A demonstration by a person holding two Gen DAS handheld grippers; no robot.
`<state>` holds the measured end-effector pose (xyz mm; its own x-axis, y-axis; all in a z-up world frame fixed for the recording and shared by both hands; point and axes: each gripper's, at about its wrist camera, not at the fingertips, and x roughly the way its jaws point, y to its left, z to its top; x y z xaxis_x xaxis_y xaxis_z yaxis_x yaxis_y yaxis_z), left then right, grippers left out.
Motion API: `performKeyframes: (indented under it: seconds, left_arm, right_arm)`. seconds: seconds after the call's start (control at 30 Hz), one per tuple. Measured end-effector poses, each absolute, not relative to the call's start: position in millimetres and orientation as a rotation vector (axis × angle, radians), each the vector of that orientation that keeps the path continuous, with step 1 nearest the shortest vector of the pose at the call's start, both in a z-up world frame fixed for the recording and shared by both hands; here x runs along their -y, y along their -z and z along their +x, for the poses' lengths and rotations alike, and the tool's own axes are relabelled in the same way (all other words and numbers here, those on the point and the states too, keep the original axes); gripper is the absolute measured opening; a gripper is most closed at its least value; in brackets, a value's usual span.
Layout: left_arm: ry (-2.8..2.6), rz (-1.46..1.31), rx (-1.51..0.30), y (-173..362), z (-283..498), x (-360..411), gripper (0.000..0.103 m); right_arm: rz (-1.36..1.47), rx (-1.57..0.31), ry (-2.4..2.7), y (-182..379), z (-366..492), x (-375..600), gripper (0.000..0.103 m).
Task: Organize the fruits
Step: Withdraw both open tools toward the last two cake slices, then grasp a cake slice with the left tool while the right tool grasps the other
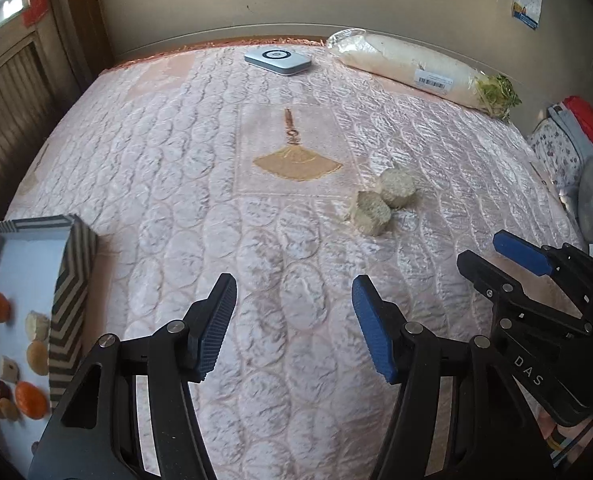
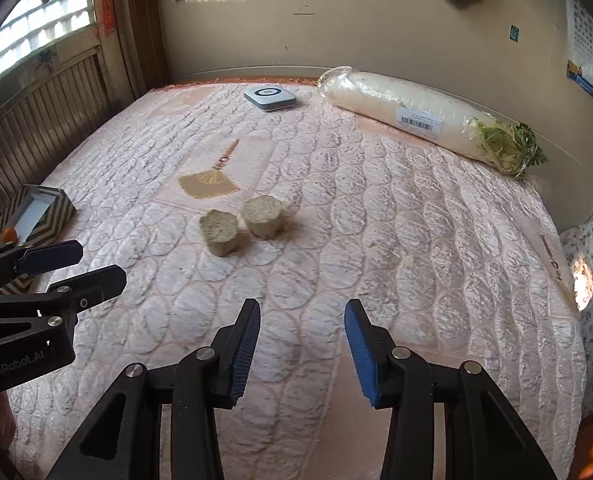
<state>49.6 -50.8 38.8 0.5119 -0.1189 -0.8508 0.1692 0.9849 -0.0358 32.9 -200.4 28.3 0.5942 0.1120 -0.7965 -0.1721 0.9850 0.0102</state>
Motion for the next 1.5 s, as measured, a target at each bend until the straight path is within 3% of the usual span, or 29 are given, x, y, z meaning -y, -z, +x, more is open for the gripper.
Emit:
performKeyframes:
  seconds: [0.47,0.5,0.53,0.6,1.07,1.13,1.5]
  left_arm:
    - [0.222,0.139,-1.045,-13,103,94,0.061]
    - [0.232,0.129,-1.045,-13,103,92,0.055]
    - [0.232,0.128,-1.039,-14,102,90,0.039]
    - [0.223,0.144,-1.038,-17,101,88,0.029]
    - [0.152,0.11,-1.003,-46,63,35,0.029]
    - [0.144,0.099,-0.996,-49,56,27,0.029]
    - [0.133,0.011,-0.985,-58,7,-22,0.029]
  right_arm:
    - [-0.022,-0.933,-0.141,-26,62,228,0.042]
    - [-0.023,-0.931,-0.143,-26,64,227,0.042]
    - [-0.023,-0.927,-0.148,-26,65,224,0.042]
    - [-0.023,-0.924,-0.159,-26,68,220,0.042]
    - [-0.034,-0.924,-0.255,-6,108,166,0.046]
    - [-0.054,-0.915,-0.253,-7,108,163,0.029]
    - [-0.027,-0.817,-0.265,-44,41,151,0.029]
